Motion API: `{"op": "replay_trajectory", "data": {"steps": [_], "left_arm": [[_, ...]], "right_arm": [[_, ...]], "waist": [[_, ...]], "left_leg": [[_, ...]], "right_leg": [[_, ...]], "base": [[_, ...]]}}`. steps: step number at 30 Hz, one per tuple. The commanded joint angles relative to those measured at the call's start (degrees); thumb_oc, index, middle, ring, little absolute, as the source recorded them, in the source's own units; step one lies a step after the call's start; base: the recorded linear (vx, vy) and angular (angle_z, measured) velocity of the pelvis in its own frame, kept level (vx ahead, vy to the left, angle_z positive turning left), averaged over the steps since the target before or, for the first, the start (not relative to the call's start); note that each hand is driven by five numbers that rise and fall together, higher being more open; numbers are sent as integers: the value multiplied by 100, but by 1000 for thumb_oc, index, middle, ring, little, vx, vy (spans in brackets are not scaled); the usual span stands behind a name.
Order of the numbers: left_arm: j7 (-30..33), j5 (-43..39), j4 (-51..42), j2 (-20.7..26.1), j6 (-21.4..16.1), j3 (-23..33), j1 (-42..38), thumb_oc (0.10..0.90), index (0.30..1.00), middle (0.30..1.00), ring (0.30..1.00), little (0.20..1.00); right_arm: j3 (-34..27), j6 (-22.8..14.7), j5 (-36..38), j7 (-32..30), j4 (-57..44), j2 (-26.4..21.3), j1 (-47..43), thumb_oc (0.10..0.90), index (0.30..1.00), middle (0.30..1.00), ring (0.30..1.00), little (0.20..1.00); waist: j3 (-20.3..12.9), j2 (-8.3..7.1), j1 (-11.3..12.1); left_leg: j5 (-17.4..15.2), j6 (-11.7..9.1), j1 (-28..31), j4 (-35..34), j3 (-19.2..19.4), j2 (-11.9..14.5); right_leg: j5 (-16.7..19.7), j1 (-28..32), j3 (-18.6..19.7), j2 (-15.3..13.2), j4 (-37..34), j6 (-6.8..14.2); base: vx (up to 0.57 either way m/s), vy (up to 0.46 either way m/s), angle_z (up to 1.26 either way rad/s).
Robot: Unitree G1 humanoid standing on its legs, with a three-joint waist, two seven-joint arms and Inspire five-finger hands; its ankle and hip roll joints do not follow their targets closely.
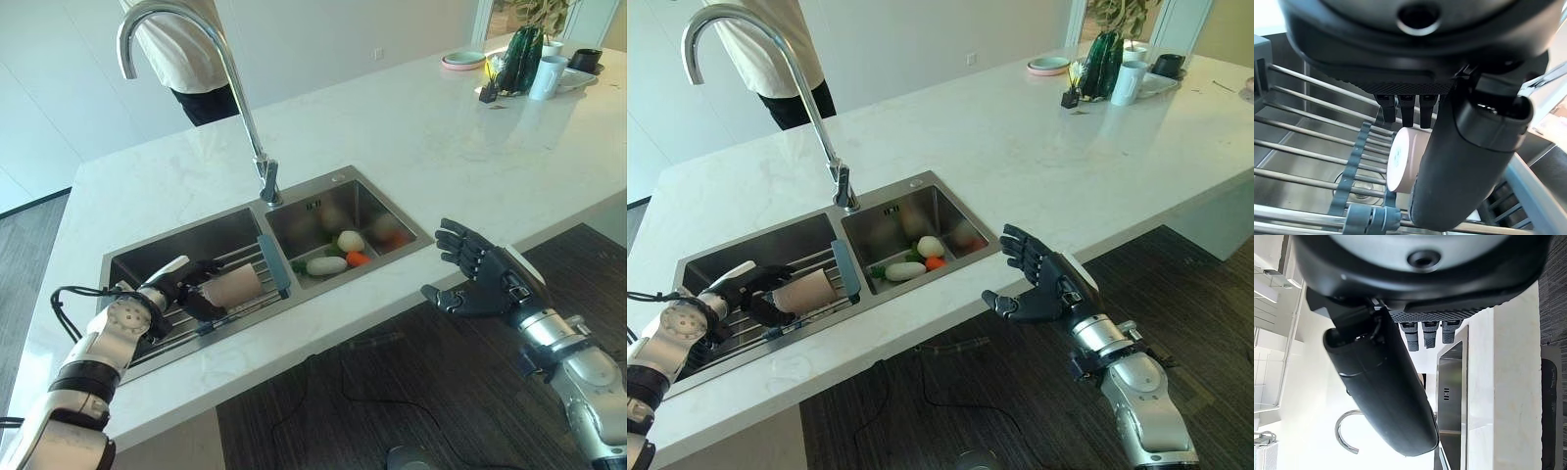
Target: Place the dishes in the dishwasher.
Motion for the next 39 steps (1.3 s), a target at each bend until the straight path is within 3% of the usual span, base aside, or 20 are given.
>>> {"op": "replay_trajectory", "data": {"steps": [1, 3, 4, 8, 9, 21, 22, 23, 26, 27, 31, 36, 39], "left_arm": [[300, 139, 20, 182, -264, 215, -854, 800, 900, 900, 900, 900], [248, 178, 33, 186, -214, 186, -851, 800, 900, 900, 900, 900], [225, 177, 70, 186, -194, 175, -861, 800, 900, 900, 900, 900], [142, 196, 200, 173, -97, 174, -860, 800, 900, 900, 900, 900], [102, 231, 234, 156, -3, 159, -848, 800, 900, 900, 900, 900], [-474, 390, 934, 25, 552, -12, -1004, 800, 900, 900, 900, 900], [-497, 405, 975, 8, 572, -17, -1003, 776, 865, 865, 865, 865], [-525, 448, 1021, -9, 567, -22, -1004, 690, 735, 735, 735, 735], [-610, 493, 1162, -64, 608, -47, -990, 522, 484, 484, 484, 484], [-616, 506, 1175, -70, 592, -50, -982, 400, 300, 300, 300, 300], [-598, 518, 1207, -113, 615, -45, -945, 400, 300, 300, 300, 300], [-192, 270, 1060, -75, 370, 5, -987, 400, 300, 300, 300, 300], [140, 18, 815, -101, 421, 166, -974, 400, 300, 300, 300, 300]], "right_arm": [[-450, -594, 27, 25, -459, -108, -475, 800, 900, 900, 900, 900], [-471, -591, 42, 31, -456, -123, -469, 800, 900, 900, 900, 900], [-462, -590, 40, 14, -459, -122, -475, 800, 900, 900, 900, 900], [-468, -579, 5, 35, -450, -110, -452, 800, 900, 900, 900, 900], [-478, -560, 1, 44, -455, -114, -442, 800, 900, 900, 900, 900], [-458, -386, -33, 41, -534, -209, -477, 800, 900, 900, 900, 900], [-469, -378, -27, 50, -536, -222, -480, 800, 900, 900, 900, 900], [-480, -360, -20, 54, -544, -233, -483, 800, 900, 900, 900, 900], [-501, -317, -22, 95, -559, -255, -485, 800, 900, 900, 900, 900], [-505, -306, -27, 104, -563, -259, -481, 800, 900, 900, 900, 900], [-513, -295, -30, 150, -568, -282, -447, 800, 900, 900, 900, 900], [-546, -327, -17, 191, -567, -299, -382, 800, 900, 900, 900, 900], [-559, -392, -53, 200, -521, -230, -359, 800, 900, 900, 900, 900]], "waist": [[-359, -49, -14], [-379, -14, -16], [-355, -45, -33], [-363, -32, -61], [-383, 6, -63], [-355, 38, -189], [-353, 38, -199], [-355, 37, -207], [-359, 35, -230], [-357, 35, -234], [-364, 18, -247], [-350, -3, -249], [-346, -19, -206]], "left_leg": [[-1083, 140, 159, 642, -9, -18], [-1228, 126, 224, 642, -83, -39], [-1092, 146, 181, 642, 19, -14], [-1086, 144, 197, 642, 68, 0], [-1220, 123, 256, 642, -13, -23], [-1209, 124, 307, 642, 35, -14], [-1206, 123, 306, 642, 35, -12], [-1211, 126, 309, 642, 34, -15], [-1211, 127, 316, 642, 45, -15], [-1210, 127, 319, 642, 49, -15], [-1210, 131, 332, 642, 65, -16], [-1218, 137, 331, 642, 80, -20], [-1226, 139, 322, 642, 64, -31]], "right_leg": [[-379, 185, 36, 105, -68, 586], [-500, 249, 58, 107, -68, 643], [-384, 195, 17, 112, -68, 588], [-388, 199, 12, 131, -68, 580], [-504, 260, 47, 136, -68, 631], [-516, 294, 151, 179, -68, 632], [-516, 293, 161, 183, -68, 631], [-520, 295, 170, 189, -68, 630], [-532, 303, 188, 202, -68, 621], [-532, 306, 189, 204, -68, 619], [-534, 313, 206, 205, -68, 622], [-532, 307, 199, 189, -68, 628], [-526, 306, 179, 165, -68, 640]], "base": [[0, 0, 0], [48, 21, -1], [6, -9, -4], [13, -6, -8], [113, 48, -12], [20, 7, -2], [0, 0, 0], [34, 11, -4], [25, 8, -1], [34, 16, -3], [18, 7, -1], [0, 0, 0], [0, 0, 0]]}}
